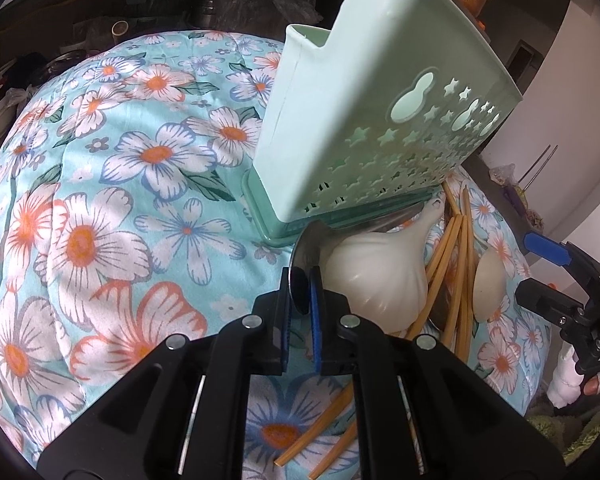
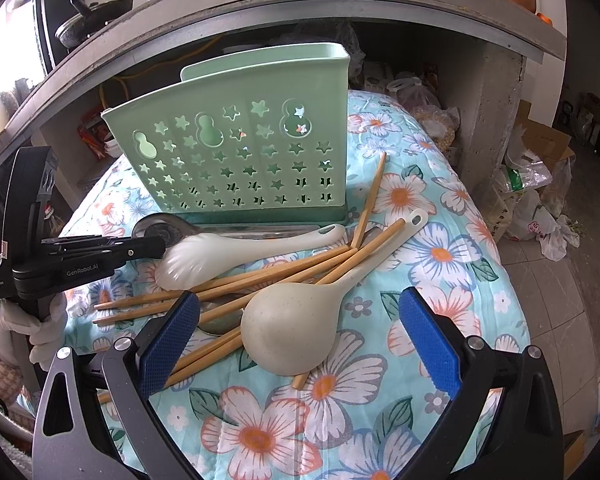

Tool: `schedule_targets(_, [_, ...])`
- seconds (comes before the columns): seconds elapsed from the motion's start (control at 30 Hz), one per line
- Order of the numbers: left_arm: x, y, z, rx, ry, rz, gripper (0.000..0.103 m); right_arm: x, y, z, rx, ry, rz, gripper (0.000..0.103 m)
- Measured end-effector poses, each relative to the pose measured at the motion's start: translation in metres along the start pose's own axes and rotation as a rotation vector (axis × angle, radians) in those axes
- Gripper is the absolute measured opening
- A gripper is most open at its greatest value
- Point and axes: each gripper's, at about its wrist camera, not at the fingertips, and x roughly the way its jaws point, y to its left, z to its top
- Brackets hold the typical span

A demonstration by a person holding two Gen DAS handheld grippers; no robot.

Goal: Organize utensils

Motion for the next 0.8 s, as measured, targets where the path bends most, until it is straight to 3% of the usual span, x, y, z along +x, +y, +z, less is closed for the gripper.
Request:
schedule_targets(0.33, [-0.005, -0.014, 0.001, 0.058, -0.046, 0.045, 0.006, -0.001, 0.001, -0.002, 0.002, -0.006, 0.002, 0.097])
schedule_targets(0.67, [-0.048, -0.049, 0.002, 0.192, -0.208, 0.125, 0.002, -0.018, 0.000, -0.004, -0.015, -0.046, -0.001, 0.097])
schedule_targets(0.8, [-0.071, -0.058, 0.000, 0.198, -0.270, 0.137, 0.002, -0.025, 0.002, -0.003, -0.063, -0.068, -0.009, 0.097])
